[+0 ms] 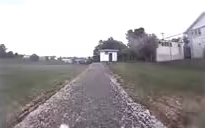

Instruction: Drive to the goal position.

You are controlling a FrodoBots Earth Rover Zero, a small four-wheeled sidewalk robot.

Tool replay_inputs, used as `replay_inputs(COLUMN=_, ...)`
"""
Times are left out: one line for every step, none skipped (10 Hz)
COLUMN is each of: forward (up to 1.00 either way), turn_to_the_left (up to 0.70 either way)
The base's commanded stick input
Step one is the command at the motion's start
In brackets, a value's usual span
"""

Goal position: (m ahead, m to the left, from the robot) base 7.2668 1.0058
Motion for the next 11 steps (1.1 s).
replay_inputs(forward=1.0, turn_to_the_left=0.0)
replay_inputs(forward=1.0, turn_to_the_left=-0.23)
replay_inputs(forward=1.0, turn_to_the_left=-0.36)
replay_inputs(forward=1.0, turn_to_the_left=-0.4)
replay_inputs(forward=1.0, turn_to_the_left=-0.4)
replay_inputs(forward=1.0, turn_to_the_left=-0.4)
replay_inputs(forward=1.0, turn_to_the_left=-0.4)
replay_inputs(forward=1.0, turn_to_the_left=-0.4)
replay_inputs(forward=1.0, turn_to_the_left=-0.02)
replay_inputs(forward=1.0, turn_to_the_left=-0.01)
replay_inputs(forward=1.0, turn_to_the_left=0.0)
